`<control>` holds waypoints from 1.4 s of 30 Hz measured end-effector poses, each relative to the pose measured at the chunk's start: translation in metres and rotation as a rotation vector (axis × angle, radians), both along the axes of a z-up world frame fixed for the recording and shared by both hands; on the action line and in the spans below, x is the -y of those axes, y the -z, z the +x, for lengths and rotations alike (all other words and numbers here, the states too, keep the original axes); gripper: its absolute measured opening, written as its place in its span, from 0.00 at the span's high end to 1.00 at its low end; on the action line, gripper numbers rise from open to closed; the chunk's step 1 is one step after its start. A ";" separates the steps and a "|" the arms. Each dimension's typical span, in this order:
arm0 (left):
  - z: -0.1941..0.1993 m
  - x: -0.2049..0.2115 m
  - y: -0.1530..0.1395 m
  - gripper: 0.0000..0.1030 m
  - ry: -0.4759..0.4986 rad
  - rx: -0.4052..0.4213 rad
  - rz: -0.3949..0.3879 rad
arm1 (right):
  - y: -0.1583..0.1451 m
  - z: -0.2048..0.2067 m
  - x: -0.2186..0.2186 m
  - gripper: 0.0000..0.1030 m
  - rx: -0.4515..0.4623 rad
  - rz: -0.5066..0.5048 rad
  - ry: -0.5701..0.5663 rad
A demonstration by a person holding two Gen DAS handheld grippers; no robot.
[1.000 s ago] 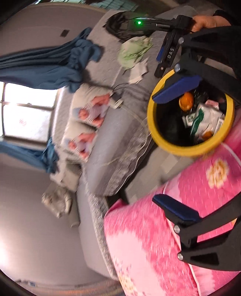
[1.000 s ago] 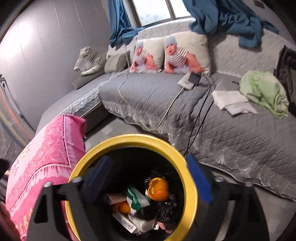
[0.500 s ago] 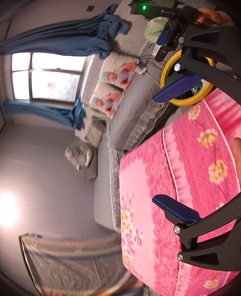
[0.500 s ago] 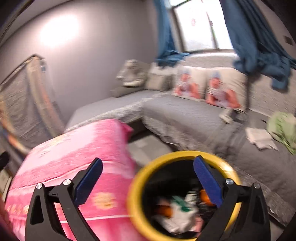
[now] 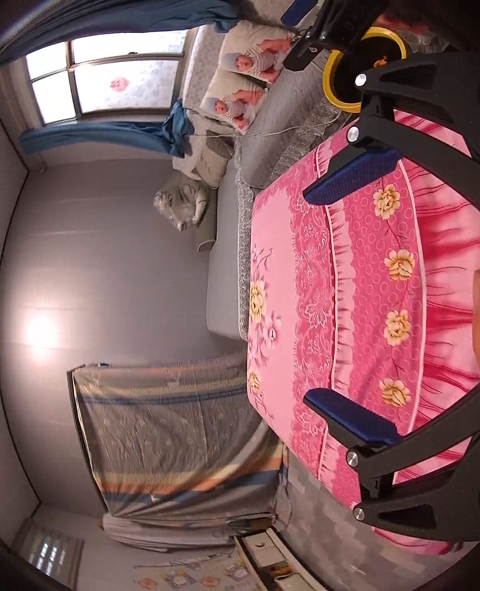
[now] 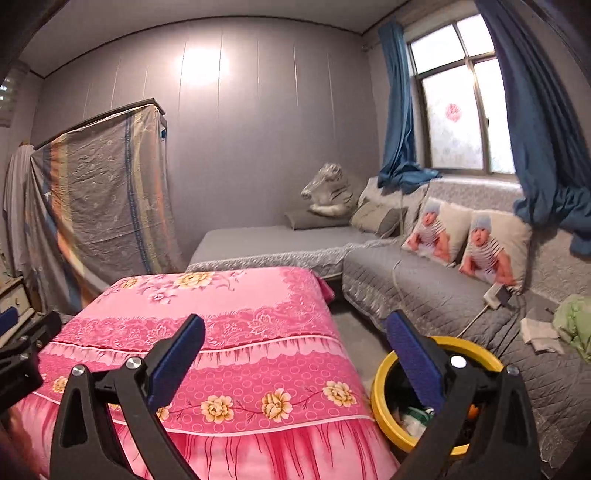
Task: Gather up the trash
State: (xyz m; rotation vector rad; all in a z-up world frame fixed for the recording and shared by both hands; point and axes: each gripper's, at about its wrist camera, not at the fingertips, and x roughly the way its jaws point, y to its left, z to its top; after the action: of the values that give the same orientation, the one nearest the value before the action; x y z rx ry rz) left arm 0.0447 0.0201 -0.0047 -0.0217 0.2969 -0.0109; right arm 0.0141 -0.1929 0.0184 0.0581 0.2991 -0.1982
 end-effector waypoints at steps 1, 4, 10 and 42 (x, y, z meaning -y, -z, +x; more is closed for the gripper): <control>-0.005 -0.006 0.000 0.08 -0.019 0.007 -0.004 | 0.000 -0.003 -0.005 0.08 0.012 -0.013 0.012; -0.013 -0.009 0.000 0.08 -0.036 0.026 -0.014 | 0.002 -0.008 -0.011 0.08 0.009 0.006 -0.008; -0.017 -0.009 0.005 0.08 -0.028 0.022 -0.056 | 0.011 -0.011 -0.010 0.08 -0.002 0.003 0.000; -0.018 -0.010 0.003 0.08 -0.011 0.051 -0.102 | 0.014 -0.009 -0.011 0.08 0.010 0.019 -0.015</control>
State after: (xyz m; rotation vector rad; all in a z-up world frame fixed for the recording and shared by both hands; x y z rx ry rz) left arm 0.0263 0.0305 -0.0080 -0.1246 0.2447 -0.0155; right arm 0.0046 -0.1817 0.0041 0.0760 0.2912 -0.1805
